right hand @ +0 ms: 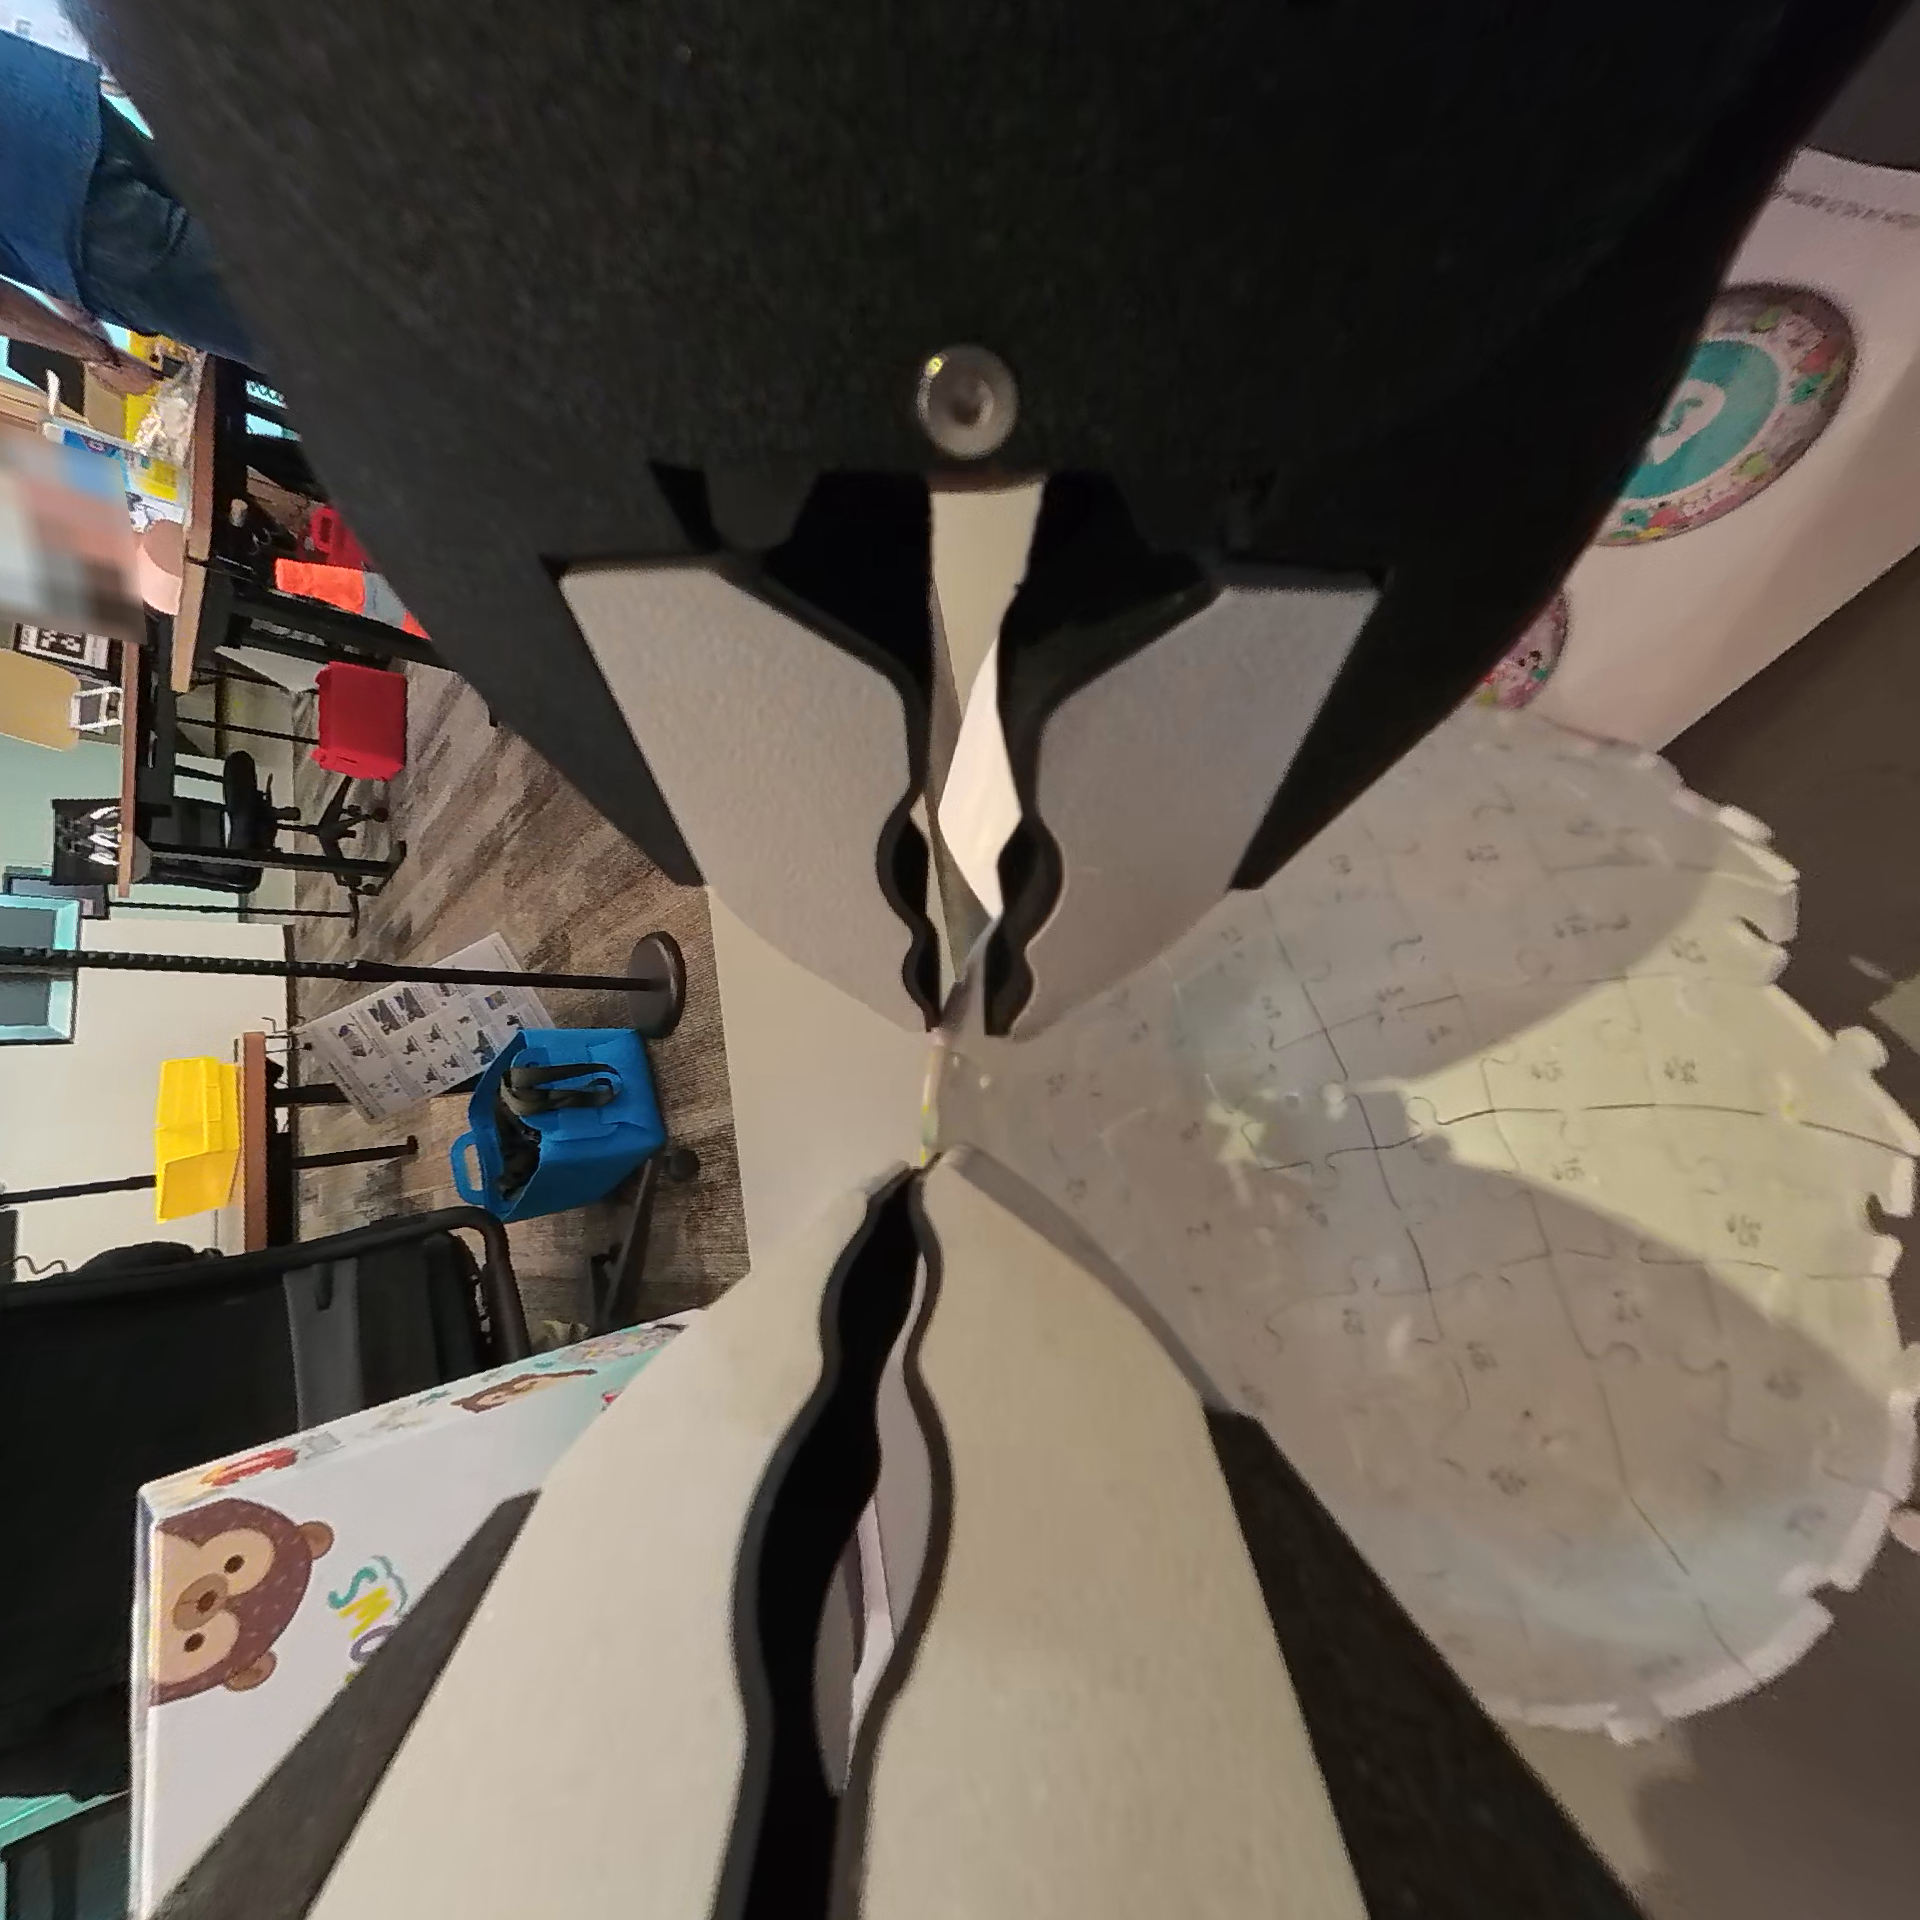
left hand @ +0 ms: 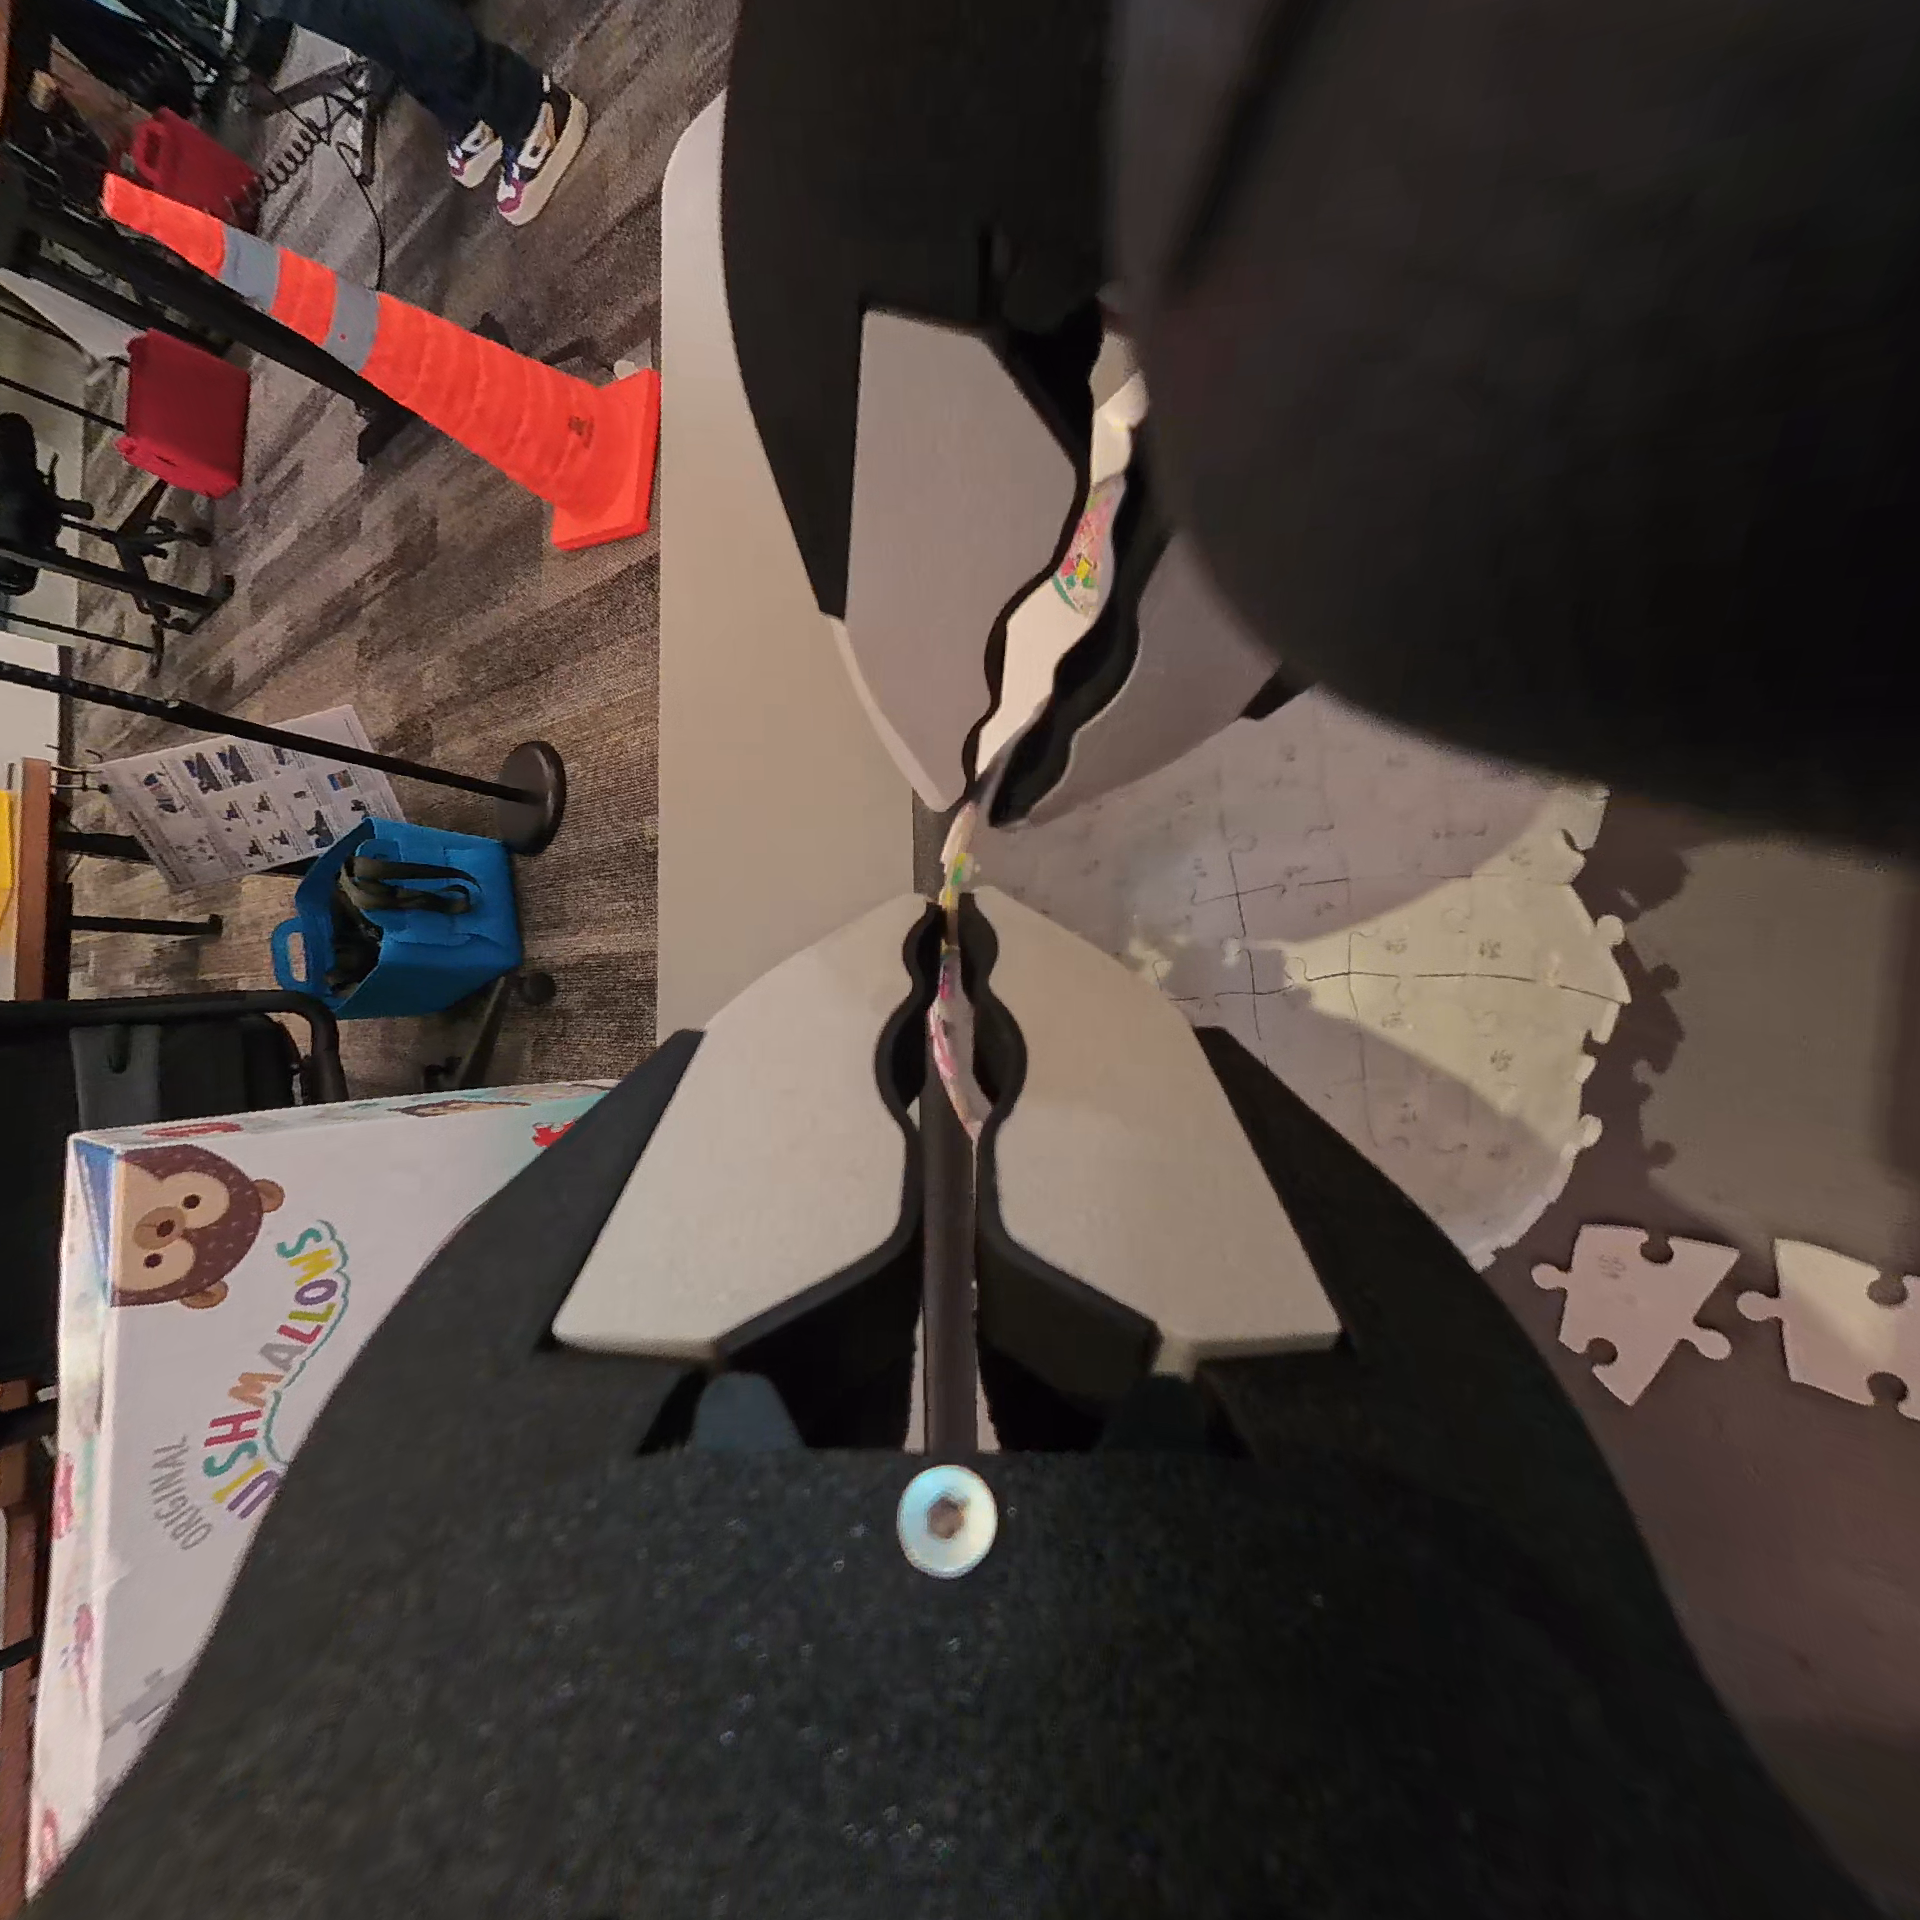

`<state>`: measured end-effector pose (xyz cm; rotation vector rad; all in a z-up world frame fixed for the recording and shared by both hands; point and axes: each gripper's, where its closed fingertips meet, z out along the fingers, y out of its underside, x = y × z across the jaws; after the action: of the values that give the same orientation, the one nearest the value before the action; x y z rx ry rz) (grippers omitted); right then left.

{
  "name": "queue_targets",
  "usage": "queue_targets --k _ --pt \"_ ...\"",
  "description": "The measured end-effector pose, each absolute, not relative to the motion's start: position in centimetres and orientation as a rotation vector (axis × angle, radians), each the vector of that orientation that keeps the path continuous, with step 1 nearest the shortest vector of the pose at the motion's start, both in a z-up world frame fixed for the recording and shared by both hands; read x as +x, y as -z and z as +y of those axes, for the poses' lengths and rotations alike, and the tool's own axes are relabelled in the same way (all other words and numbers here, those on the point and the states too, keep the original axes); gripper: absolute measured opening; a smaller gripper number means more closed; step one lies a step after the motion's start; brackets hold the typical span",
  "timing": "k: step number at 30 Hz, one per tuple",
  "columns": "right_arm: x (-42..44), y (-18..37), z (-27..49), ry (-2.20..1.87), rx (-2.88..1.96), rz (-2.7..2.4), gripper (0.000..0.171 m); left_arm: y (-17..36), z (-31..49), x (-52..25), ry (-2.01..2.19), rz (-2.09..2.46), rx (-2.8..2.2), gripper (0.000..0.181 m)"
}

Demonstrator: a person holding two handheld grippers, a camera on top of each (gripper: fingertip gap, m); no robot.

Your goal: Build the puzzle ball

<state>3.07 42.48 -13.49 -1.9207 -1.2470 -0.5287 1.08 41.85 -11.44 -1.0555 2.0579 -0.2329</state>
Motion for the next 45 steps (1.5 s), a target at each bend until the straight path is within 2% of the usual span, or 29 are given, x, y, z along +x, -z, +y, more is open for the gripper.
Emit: queue_targets --k 1,18,25,35,39,45 --pt "3.1 13.6 42.5 0.526 -1.925 -1.249 0.009 11.5 41.9 1.1 0.23 2.059 -1.054 0.003" --pt "3.1 13.4 42.3 0.538 -1.915 -1.264 0.006 11.4 41.7 1.1 0.221 2.058 -1.0 0.002" --pt "2.4 13.0 42.4 0.523 -1.884 -1.263 0.019 11.3 41.3 1.0 0.253 2.064 -0.995 0.002" --pt "2.3 13.0 42.6 0.525 -1.87 -1.262 0.007 11.4 41.3 1.0 0.249 2.068 -0.991 0.003" --pt "2.2 12.9 42.6 0.509 -1.868 -1.256 0.005 11.3 40.7 0.3 0.315 2.108 -0.98 0.008" --pt "2.2 13.0 42.7 0.529 -1.862 -1.263 0.005 8.6 39.4 -1.3 0.746 2.133 -1.105 0.025"
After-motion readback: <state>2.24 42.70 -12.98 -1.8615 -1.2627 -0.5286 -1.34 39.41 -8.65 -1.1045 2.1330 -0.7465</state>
